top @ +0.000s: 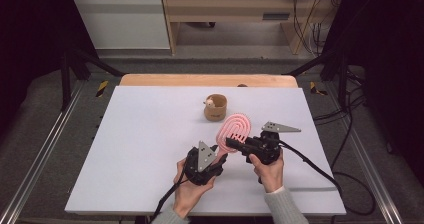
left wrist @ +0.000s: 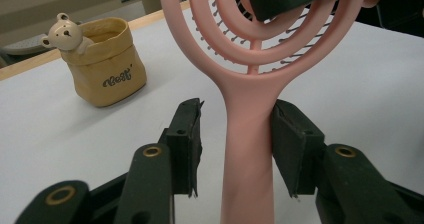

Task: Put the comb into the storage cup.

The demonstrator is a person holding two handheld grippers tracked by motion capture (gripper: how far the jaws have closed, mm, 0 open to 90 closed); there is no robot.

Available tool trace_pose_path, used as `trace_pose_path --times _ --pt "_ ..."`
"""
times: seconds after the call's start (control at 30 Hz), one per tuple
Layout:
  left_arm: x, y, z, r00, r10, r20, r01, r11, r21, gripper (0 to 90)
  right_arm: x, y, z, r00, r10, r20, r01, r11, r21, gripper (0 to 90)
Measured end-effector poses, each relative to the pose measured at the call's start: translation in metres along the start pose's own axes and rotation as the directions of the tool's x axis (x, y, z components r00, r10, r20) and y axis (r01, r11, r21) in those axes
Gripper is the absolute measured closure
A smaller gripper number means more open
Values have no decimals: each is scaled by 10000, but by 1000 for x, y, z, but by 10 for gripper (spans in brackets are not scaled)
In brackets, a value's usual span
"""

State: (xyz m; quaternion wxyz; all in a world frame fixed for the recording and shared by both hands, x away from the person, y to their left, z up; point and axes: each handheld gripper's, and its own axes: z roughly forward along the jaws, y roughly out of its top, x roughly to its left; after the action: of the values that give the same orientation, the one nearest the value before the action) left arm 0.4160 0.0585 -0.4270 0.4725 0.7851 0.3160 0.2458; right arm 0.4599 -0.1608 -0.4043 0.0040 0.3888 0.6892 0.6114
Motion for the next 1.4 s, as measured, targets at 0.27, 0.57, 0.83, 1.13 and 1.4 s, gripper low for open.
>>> trace_pose_path --times 0.27,0.57,0.83,1.13,1.4 --pt "10 3 -5 9956 -380 853 393 9991 -142 421 -2 2 -5 9998 -31 207 35 9997 -222 644" --pt "25 9 -8 9766 -779 2004 826 9965 -150 237 -5 4 -12 9987 -107 502 132 9986 -508 643" --pt "40 16 -13 9652 -914 2452 948 9955 -20 80 -5 7 -17 9973 -256 688 300 9976 -631 643" --pt "61 14 -26 9694 -930 2273 930 9956 106 36 -7 9 -24 9956 -350 870 422 9957 -829 642" --pt "85 -2 -41 9751 -977 1992 1010 9949 -66 35 -9 10 -28 9947 -354 970 443 9949 -911 642"
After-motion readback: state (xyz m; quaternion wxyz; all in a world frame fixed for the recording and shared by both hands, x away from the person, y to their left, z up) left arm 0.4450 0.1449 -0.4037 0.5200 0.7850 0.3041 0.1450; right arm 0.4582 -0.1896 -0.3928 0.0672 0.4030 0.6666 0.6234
